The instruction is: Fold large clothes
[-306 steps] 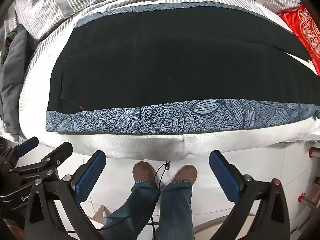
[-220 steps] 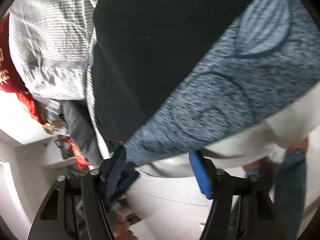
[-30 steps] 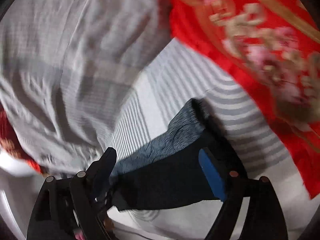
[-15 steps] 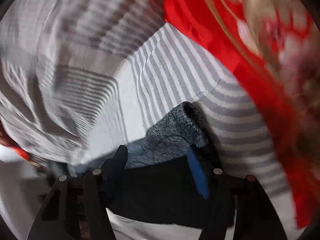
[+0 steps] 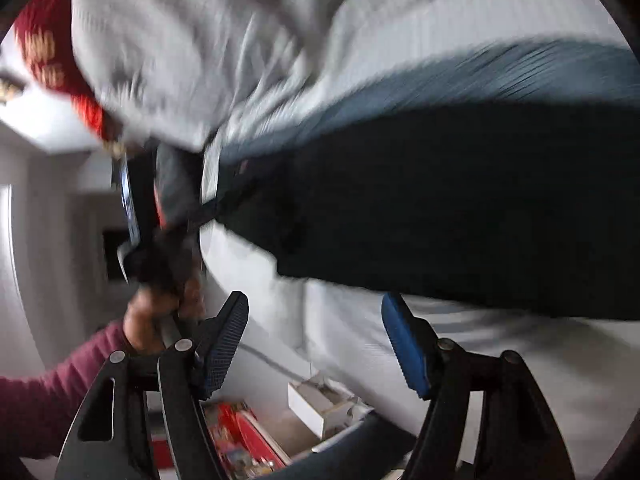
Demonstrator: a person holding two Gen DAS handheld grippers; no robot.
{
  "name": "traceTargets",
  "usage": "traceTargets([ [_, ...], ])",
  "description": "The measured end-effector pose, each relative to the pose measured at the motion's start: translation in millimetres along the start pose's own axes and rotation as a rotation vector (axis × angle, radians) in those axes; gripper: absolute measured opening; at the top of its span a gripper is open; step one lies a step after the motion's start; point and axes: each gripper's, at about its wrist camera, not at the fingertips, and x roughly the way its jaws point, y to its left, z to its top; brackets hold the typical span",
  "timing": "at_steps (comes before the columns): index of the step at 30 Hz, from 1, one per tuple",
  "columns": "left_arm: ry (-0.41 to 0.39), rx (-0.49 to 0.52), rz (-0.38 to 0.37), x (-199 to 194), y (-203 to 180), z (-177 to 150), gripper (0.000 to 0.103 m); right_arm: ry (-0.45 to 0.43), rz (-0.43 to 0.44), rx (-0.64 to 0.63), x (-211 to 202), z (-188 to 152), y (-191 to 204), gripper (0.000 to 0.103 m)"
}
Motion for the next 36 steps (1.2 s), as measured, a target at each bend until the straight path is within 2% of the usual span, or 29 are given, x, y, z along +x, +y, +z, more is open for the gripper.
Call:
traceTargets([
  [4,-0.012,0.034,-0.002,13,19,-5,0.091,0.058,-0.027,-0.022,76,-10,22,0.064],
  [5,-0.017,0.04,-0.008,11,24,-6,0.091,0.064,-0.026,-0.022,85,-11,24,0.06],
  [7,-0.032,0.043,-0.018,13,35,-7,0.091,0.065,-0.025,-0.026,104,-14,30,0.06],
  [12,-0.04,0.001,-0.045,22,65,-6,0.091,0.026,-0.06,-0.007,122,-11,31,0.058],
  [16,-0.029,-0.022,-0.032,33,80,-5,0.091,0.006,-0.079,0.022,136,2,30,0.058],
  [18,-0.029,-0.022,-0.042,36,82,-5,0.091,0.0,-0.073,0.065,146,8,29,0.051],
  [19,-0.032,-0.018,-0.045,36,83,-4,0.091,0.003,-0.087,0.084,148,11,28,0.038],
  [20,-0.032,-0.012,-0.045,36,83,-4,0.091,0.005,-0.112,0.097,147,13,26,0.015],
  [21,-0.03,-0.002,-0.042,36,82,-3,0.091,0.01,-0.114,0.106,144,15,24,0.014],
  [23,-0.038,0.033,-0.032,34,80,-2,0.091,-0.001,-0.083,0.066,135,12,31,0.013],
  [26,-0.061,0.058,-0.045,35,80,-4,0.092,0.001,-0.134,-0.025,132,12,44,0.012],
  [27,-0.067,0.055,-0.042,36,81,-5,0.099,0.007,-0.143,-0.019,138,13,45,0.012],
  [30,-0.078,0.029,-0.04,40,85,-5,0.103,0.027,-0.18,-0.004,152,8,29,0.013],
  [32,-0.086,0.026,-0.044,40,86,-6,0.103,0.069,-0.203,-0.009,158,-3,25,0.021],
  [34,-0.086,0.028,-0.052,41,86,-5,0.103,0.13,-0.275,-0.048,158,-15,27,0.033],
  [36,-0.074,0.023,-0.061,42,88,-4,0.103,0.133,-0.299,-0.088,140,-20,31,0.035],
])
